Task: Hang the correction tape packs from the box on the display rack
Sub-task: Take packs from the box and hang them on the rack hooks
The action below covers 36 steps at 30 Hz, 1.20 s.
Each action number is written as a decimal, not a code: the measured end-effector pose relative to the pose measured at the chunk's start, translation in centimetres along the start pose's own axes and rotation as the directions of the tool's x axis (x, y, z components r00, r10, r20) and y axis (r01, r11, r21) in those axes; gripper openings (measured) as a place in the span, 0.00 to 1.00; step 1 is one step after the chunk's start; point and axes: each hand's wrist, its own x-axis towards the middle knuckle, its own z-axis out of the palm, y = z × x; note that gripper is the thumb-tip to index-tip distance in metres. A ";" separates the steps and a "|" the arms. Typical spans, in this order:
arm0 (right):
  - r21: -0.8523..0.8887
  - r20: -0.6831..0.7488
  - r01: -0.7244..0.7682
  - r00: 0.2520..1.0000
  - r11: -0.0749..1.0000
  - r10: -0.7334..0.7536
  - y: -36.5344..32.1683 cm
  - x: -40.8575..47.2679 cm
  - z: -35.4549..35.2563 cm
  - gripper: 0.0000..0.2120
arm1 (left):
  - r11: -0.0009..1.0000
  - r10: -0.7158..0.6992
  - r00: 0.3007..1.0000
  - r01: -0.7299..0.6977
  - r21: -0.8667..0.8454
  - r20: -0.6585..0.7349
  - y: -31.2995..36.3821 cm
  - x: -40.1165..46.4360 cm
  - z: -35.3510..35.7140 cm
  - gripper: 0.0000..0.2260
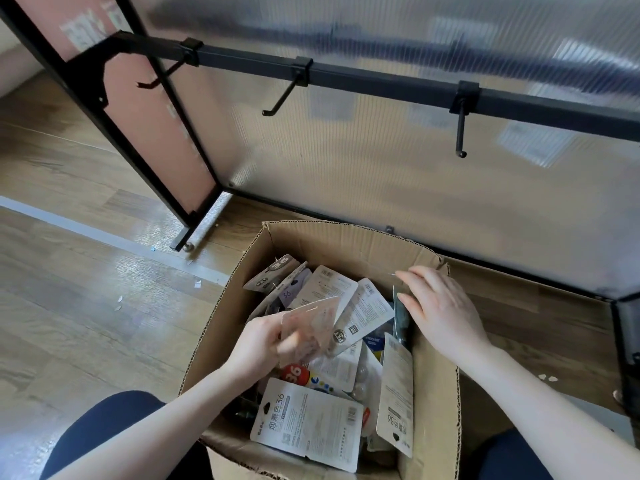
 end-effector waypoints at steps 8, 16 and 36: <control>-0.045 0.078 0.103 0.992 0.994 -0.099 -1.5 -0.7 -0.2 0.18 | 0.938 -0.225 0.974 0.224 -0.265 0.027 -0.6 0.3 0.1 0.10; -0.106 0.199 -0.127 0.969 0.986 0.147 -1.6 -0.3 -0.5 0.23 | 0.884 -0.311 0.947 0.319 -0.342 0.081 -0.7 0.7 0.5 0.16; -0.184 0.657 -0.106 0.726 0.977 0.202 -1.2 3.8 1.6 0.15 | 0.855 -0.315 0.937 0.349 -0.385 0.149 -1.5 1.1 0.1 0.16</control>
